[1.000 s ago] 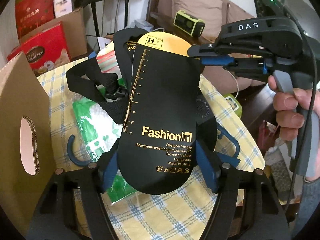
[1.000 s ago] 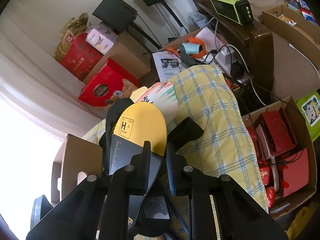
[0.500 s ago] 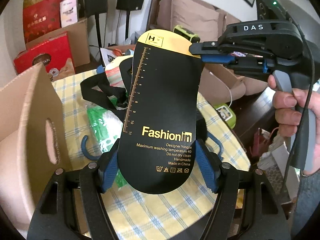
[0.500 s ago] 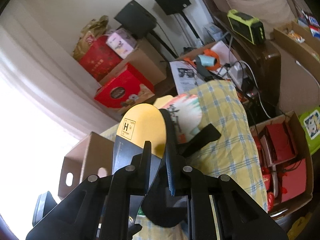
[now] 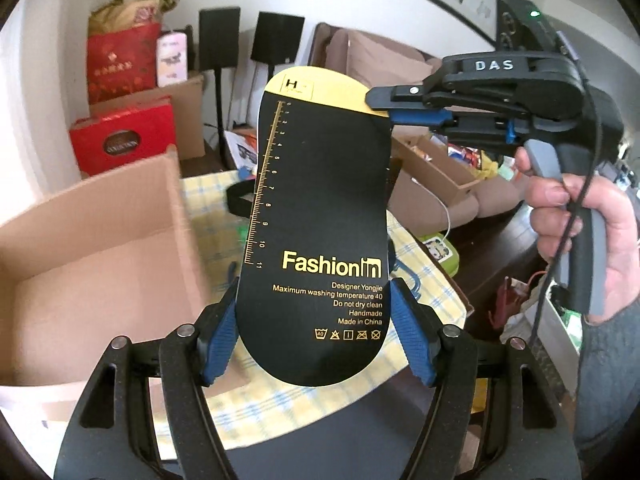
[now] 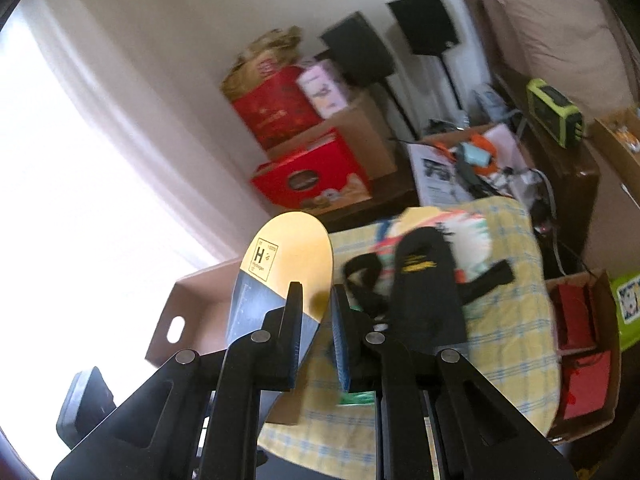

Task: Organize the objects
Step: 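Carry the insole into the cardboard box and open the left gripper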

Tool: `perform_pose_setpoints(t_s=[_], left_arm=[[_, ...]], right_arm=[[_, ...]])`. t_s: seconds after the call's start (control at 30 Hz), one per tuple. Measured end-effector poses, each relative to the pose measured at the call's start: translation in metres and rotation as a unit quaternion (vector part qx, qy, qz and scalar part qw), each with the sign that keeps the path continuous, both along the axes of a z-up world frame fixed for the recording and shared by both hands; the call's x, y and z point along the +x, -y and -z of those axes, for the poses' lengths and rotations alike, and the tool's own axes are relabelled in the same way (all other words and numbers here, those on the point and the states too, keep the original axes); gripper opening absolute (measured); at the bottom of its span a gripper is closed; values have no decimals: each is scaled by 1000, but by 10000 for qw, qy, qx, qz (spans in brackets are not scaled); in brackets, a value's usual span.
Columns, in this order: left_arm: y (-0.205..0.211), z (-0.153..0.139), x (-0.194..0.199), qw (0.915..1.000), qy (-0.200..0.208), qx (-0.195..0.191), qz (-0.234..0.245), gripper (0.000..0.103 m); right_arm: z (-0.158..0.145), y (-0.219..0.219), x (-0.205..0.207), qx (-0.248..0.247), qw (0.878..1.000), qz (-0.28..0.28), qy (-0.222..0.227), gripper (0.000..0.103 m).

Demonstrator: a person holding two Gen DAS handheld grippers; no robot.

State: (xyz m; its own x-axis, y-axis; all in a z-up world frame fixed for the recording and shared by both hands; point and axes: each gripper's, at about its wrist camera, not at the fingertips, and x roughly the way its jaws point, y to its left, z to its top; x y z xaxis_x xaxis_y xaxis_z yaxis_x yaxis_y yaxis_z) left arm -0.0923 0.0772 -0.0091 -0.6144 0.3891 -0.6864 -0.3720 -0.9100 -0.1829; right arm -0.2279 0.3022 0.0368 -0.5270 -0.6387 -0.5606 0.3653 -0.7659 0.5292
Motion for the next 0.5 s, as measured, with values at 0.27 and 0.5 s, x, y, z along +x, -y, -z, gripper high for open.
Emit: perform_pose_setpoints(t_s=[0.27, 0.5], left_arm=[[70, -18, 22, 9993, -78, -43, -362, 67], [133, -13, 25, 9980, 31, -321, -535, 67]], right_arm=[[4, 82, 6, -12, 9983, -586, 0, 15], [25, 148, 2, -96, 9950, -977, 196, 15]])
